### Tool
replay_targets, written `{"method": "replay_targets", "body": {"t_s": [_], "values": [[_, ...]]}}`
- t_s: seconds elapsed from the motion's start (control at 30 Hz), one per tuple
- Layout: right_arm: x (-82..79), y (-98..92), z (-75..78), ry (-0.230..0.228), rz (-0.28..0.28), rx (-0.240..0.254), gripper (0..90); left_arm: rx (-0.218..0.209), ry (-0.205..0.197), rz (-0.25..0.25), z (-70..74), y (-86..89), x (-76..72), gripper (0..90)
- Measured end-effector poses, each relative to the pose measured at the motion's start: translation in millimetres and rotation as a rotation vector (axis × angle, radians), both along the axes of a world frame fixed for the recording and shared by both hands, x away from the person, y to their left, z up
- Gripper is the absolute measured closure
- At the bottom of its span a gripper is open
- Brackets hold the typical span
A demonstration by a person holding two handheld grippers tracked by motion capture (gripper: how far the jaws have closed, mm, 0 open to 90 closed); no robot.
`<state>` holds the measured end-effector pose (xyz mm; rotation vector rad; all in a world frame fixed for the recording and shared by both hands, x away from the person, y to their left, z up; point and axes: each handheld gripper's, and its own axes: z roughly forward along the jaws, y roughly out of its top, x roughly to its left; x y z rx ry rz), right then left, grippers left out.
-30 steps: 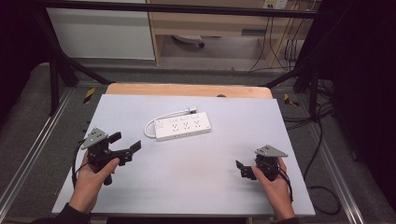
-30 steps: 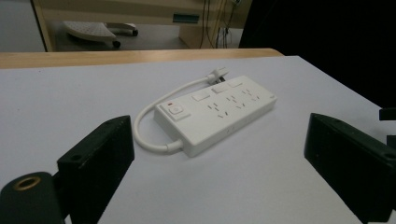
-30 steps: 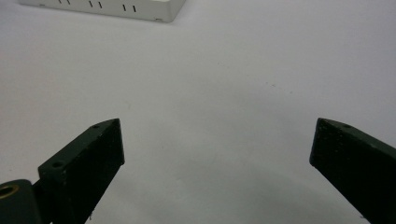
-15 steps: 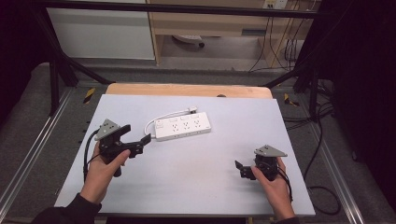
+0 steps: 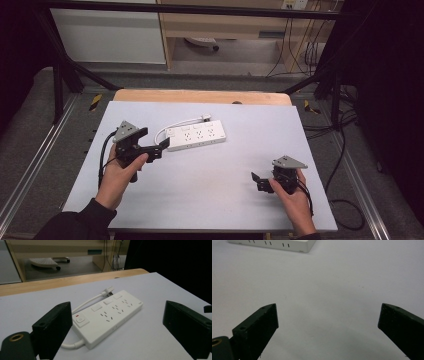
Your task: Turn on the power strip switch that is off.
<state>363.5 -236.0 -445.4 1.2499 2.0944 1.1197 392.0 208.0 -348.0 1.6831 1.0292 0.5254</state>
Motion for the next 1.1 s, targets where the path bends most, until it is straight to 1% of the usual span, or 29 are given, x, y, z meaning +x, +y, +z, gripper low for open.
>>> {"method": "replay_targets", "body": {"t_s": [0.07,0.13,0.23,0.37,0.77,1.03,1.1], "values": [[-0.1,0.1,-0.1,0.001,-0.002,0.002,3.4,0.003,-0.001,0.000,0.4,-2.5,1.9,8.3],[0.2,0.3,-0.1,0.003,-0.002,0.003,3.4,0.008,-0.002,0.000,1.2,-4.7,3.2,5.4],[0.2,0.4,-0.1,0.003,0.000,0.002,3.4,0.014,-0.012,-0.019,3.0,-8.2,3.9,5.3],[-0.1,0.2,-0.3,0.002,0.000,0.002,3.4,0.011,-0.019,-0.014,5.0,-10.6,5.5,5.3],[-0.4,0.5,-0.1,0.004,0.004,0.002,3.3,0.019,-0.005,-0.002,3.3,-12.4,19.8,6.0],[-0.6,0.5,0.3,0.003,0.004,0.004,3.2,0.037,-0.001,0.008,2.0,-12.1,30.1,6.1],[-0.7,0.4,0.5,0.003,0.004,0.007,3.2,0.036,0.003,0.010,1.5,-11.7,32.5,6.1]]}}
